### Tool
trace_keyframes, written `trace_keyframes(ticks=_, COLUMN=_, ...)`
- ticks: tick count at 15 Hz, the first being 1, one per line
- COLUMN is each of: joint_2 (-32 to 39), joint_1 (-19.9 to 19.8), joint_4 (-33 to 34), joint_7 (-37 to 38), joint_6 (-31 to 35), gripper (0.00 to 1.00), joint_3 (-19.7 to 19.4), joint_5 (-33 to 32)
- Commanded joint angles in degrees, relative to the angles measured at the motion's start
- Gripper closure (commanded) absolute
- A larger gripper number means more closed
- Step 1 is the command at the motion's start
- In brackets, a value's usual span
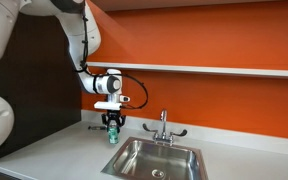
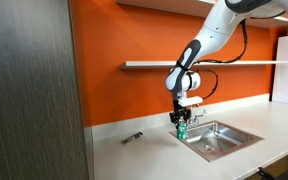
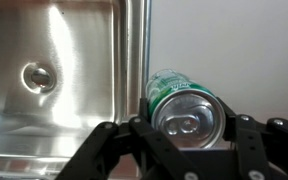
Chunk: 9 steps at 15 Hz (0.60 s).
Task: Place the soda can inside the sink
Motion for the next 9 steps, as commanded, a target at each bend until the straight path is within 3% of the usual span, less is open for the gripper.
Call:
trace_keyframes(ticks=1, joint_2=-4.1, joint_1=-2.2, joint_4=-4.8, joint_7=1.3, joint_6=2.6, gripper=0.62, joint_3=-0.6, joint_5=0.7)
trace_keyframes(ticks=9, joint_2=-3.8, joint_1=-5.5, joint_4=-7.5, joint_7=2.0, joint_6=7.5, gripper=0.62, joint_3=-4.0, joint_5=0.5)
